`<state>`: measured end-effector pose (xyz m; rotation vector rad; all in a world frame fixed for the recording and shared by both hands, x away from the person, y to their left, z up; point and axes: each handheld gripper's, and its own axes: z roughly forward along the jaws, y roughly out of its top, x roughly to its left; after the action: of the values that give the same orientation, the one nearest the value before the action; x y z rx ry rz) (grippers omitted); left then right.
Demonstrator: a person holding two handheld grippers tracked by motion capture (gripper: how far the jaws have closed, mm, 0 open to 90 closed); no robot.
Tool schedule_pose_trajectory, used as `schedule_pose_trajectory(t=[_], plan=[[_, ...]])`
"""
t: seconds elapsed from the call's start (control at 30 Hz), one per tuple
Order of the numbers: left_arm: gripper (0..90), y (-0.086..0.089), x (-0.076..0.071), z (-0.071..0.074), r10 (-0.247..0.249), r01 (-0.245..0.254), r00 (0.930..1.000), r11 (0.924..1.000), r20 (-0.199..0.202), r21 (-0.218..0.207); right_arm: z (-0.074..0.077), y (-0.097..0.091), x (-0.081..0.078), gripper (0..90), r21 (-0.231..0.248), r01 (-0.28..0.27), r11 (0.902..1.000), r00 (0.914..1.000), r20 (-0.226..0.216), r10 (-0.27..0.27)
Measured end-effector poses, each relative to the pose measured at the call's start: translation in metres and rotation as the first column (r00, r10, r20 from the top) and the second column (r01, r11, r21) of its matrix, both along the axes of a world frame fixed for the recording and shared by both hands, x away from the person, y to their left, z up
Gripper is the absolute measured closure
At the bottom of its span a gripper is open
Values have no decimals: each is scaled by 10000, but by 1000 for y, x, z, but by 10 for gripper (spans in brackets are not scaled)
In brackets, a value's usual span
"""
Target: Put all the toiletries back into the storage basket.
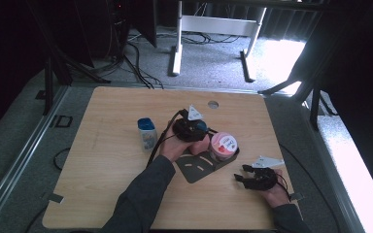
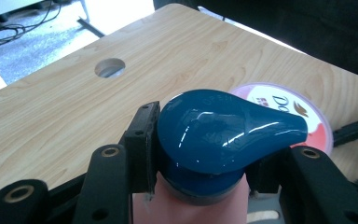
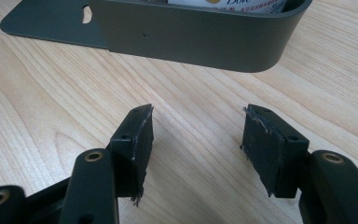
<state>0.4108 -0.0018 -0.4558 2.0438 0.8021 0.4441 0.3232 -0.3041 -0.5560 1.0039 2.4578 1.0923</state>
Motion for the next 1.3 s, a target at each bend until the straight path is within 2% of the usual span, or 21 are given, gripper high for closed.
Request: schedule_pose_trajectory(t=[0.47,0.67,1.3], plan=[[529,-11,18,-7,338,-337,9992,9994,-204,52,0,-1,0,424,-1,11,10000,10000,-11,-11],[529,-12,23,-8,462,-465,9985,9989,-289,-109,0,-1,0,425,2,-1,10000,10000,-10,1],[529,-21,31,-8,872,-881,9955,9958,-364,-245,0,-1,0,424,7,-9,10000,10000,-15,9]])
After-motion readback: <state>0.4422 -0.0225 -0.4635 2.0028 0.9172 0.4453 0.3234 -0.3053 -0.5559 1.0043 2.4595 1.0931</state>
